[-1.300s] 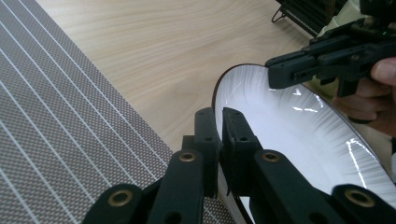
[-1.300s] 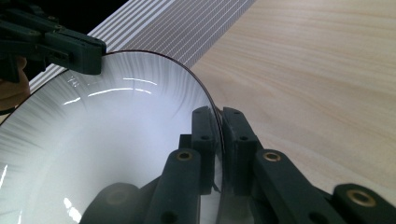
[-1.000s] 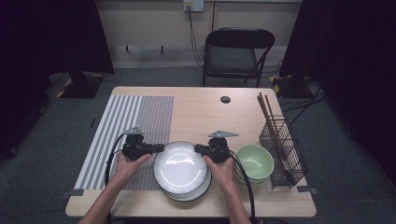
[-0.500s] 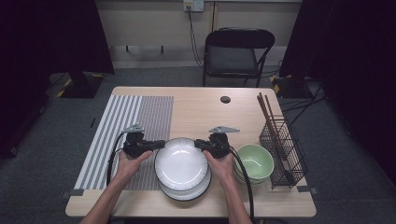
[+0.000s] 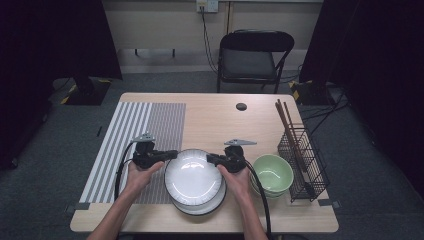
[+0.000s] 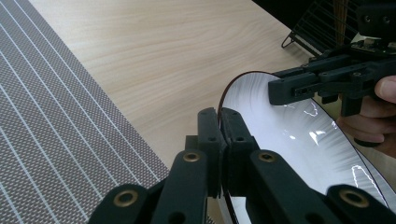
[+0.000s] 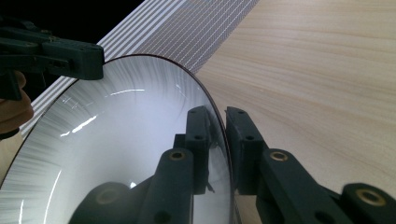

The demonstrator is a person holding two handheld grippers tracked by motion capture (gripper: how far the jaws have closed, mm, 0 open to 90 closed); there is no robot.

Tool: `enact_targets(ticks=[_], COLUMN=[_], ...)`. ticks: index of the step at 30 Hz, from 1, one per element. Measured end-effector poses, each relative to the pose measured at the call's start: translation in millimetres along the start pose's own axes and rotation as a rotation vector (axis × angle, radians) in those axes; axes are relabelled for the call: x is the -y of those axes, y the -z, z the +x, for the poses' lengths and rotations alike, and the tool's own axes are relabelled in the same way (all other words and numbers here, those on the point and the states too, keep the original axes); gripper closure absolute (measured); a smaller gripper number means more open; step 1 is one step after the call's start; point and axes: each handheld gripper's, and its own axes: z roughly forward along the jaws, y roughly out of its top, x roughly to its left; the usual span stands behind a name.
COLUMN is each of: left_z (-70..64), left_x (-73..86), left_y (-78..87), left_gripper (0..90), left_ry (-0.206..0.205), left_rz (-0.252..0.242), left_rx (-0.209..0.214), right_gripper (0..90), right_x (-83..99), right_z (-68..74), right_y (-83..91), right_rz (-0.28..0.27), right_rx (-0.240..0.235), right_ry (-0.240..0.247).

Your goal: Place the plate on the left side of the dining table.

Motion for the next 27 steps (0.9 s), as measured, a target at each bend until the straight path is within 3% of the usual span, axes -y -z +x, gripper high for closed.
enact_targets(ticks=[4,6,9,12,14,15,17,19,27], left_z=[0.8,0.3,-2.6,-4.1,-4.4,-4.8,-4.2,-4.3,-0.4], left_x=[1.0,-0.3,2.1,5.7,7.8,9.1,11.4,11.5,3.8], left_y=[1.8,4.6,7.3,8.8,7.5,6.8,4.3,3.8,1.0], left_gripper=[86.7,79.4,74.5,69.1,64.6,66.4,73.6,82.6,86.5], left_ry=[0.016,0.021,0.007,0.011,0.038,0.027,0.043,0.025,0.013], left_rz=[-0.009,-0.017,0.034,0.043,0.055,0.061,0.054,0.052,0.048], left_rx=[0.009,0.032,-0.005,-0.001,0.008,0.0,0.013,-0.014,-0.04], right_gripper=[81.2,81.3,81.8,82.0,82.1,82.2,82.4,82.7,84.9], right_x=[1.3,1.2,2.0,2.7,2.5,2.6,2.6,2.1,-2.6], right_z=[-0.9,-0.6,-0.4,-0.6,-0.4,-0.5,-0.3,0.6,2.2], right_y=[0.1,0.4,1.5,2.4,3.2,3.5,3.6,4.1,7.0], right_rz=[0.008,0.009,0.007,0.0,-0.002,-0.005,-0.01,-0.017,-0.053], right_rx=[0.002,0.005,0.005,0.009,0.012,0.015,0.017,0.018,0.016], right_ry=[0.007,0.008,0.008,0.012,0.013,0.014,0.017,0.015,0.029])
